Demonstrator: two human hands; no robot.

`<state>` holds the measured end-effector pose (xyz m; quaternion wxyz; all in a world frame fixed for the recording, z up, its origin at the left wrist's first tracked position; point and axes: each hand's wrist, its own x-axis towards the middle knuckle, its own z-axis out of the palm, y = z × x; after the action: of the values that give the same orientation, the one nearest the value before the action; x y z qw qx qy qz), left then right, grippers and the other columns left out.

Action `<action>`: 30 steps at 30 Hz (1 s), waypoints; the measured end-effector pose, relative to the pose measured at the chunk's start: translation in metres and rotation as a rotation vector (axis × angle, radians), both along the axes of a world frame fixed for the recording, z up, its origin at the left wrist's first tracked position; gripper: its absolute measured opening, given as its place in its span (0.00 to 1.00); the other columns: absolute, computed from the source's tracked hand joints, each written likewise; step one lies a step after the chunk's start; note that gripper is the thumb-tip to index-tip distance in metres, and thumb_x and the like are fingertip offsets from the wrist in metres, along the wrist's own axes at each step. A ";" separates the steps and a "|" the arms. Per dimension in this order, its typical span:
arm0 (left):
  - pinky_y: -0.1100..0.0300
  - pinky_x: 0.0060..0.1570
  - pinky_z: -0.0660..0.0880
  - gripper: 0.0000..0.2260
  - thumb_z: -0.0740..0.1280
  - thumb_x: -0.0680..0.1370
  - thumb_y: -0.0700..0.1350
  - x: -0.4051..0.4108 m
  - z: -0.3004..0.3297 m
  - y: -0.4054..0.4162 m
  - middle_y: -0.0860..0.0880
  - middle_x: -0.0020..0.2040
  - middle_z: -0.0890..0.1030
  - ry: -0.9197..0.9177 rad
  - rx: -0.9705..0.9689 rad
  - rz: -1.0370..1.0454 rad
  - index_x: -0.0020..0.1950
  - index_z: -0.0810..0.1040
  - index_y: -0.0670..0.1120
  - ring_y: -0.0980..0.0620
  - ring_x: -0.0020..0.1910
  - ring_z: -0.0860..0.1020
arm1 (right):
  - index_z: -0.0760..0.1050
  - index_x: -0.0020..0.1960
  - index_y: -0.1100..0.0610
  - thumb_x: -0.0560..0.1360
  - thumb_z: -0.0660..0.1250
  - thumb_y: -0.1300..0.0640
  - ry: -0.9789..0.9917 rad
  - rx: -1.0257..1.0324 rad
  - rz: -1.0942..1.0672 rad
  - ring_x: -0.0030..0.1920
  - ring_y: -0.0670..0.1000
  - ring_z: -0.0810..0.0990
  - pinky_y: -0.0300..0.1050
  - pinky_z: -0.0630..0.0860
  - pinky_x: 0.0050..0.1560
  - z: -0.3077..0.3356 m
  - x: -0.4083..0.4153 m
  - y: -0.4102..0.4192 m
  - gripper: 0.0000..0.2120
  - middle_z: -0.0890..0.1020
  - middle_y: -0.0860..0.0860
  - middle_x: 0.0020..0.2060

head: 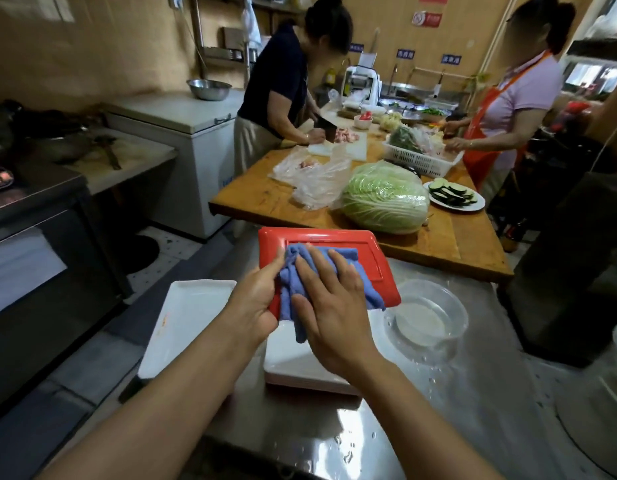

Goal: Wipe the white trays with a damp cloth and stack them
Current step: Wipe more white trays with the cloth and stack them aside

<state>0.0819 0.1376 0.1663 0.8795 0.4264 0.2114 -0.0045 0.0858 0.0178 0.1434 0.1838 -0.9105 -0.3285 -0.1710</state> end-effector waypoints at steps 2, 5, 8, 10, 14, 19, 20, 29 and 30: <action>0.56 0.35 0.80 0.09 0.63 0.79 0.45 -0.006 -0.001 0.009 0.42 0.44 0.82 -0.002 0.044 0.033 0.52 0.77 0.42 0.49 0.37 0.82 | 0.56 0.75 0.49 0.79 0.44 0.44 0.044 -0.010 -0.003 0.75 0.52 0.50 0.52 0.47 0.74 0.005 0.008 0.006 0.26 0.55 0.47 0.76; 0.51 0.39 0.79 0.12 0.61 0.79 0.44 -0.015 -0.002 0.024 0.40 0.49 0.81 -0.001 0.043 0.055 0.60 0.75 0.41 0.45 0.42 0.81 | 0.52 0.76 0.48 0.81 0.47 0.44 0.089 -0.024 -0.024 0.76 0.51 0.46 0.52 0.44 0.74 0.005 0.022 0.011 0.25 0.51 0.46 0.77; 0.45 0.41 0.77 0.12 0.63 0.79 0.44 -0.022 -0.005 0.042 0.39 0.49 0.82 0.016 0.036 0.088 0.60 0.75 0.42 0.41 0.44 0.81 | 0.53 0.76 0.51 0.82 0.50 0.47 0.040 -0.041 -0.070 0.76 0.53 0.47 0.50 0.44 0.75 0.001 0.030 0.006 0.24 0.52 0.50 0.77; 0.49 0.34 0.78 0.09 0.65 0.78 0.45 -0.027 -0.008 0.057 0.42 0.43 0.84 0.017 0.073 0.115 0.56 0.76 0.44 0.44 0.39 0.83 | 0.55 0.76 0.52 0.82 0.51 0.49 0.120 0.065 -0.108 0.75 0.55 0.53 0.49 0.50 0.73 -0.003 0.031 0.003 0.24 0.54 0.54 0.76; 0.51 0.37 0.78 0.09 0.67 0.76 0.45 -0.040 -0.012 0.081 0.44 0.44 0.84 0.026 0.146 0.144 0.55 0.78 0.45 0.45 0.41 0.83 | 0.61 0.73 0.51 0.82 0.52 0.52 0.392 0.374 -0.150 0.57 0.53 0.71 0.39 0.66 0.54 -0.014 0.027 0.007 0.20 0.68 0.57 0.62; 0.51 0.38 0.78 0.05 0.67 0.75 0.44 -0.060 -0.017 0.106 0.46 0.40 0.85 0.017 0.167 0.180 0.50 0.78 0.46 0.46 0.39 0.83 | 0.69 0.52 0.52 0.80 0.54 0.57 0.457 0.422 -0.193 0.46 0.55 0.76 0.44 0.73 0.35 -0.022 0.027 0.021 0.06 0.76 0.56 0.50; 0.51 0.39 0.78 0.05 0.67 0.75 0.44 -0.063 -0.017 0.110 0.45 0.40 0.84 0.019 0.175 0.189 0.50 0.78 0.46 0.46 0.40 0.82 | 0.70 0.52 0.54 0.79 0.56 0.57 0.433 0.378 -0.195 0.45 0.55 0.76 0.46 0.74 0.34 -0.022 0.027 0.026 0.05 0.76 0.56 0.49; 0.64 0.32 0.77 0.06 0.67 0.76 0.41 -0.084 -0.012 0.148 0.50 0.38 0.83 -0.159 0.721 0.266 0.52 0.78 0.45 0.54 0.35 0.82 | 0.73 0.56 0.53 0.78 0.57 0.58 0.354 0.306 -0.159 0.42 0.59 0.78 0.55 0.76 0.43 -0.019 0.016 0.057 0.10 0.78 0.57 0.46; 0.64 0.34 0.77 0.07 0.68 0.76 0.41 -0.084 -0.015 0.151 0.51 0.38 0.83 -0.168 0.971 0.261 0.53 0.80 0.44 0.55 0.35 0.81 | 0.74 0.55 0.54 0.78 0.57 0.59 0.374 0.316 -0.156 0.42 0.59 0.78 0.54 0.76 0.43 -0.020 0.015 0.059 0.09 0.79 0.58 0.45</action>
<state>-0.0022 0.2890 0.1515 0.5870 0.7549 0.1692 0.2384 0.1005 0.0770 0.1232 0.3677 -0.9089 -0.1865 -0.0625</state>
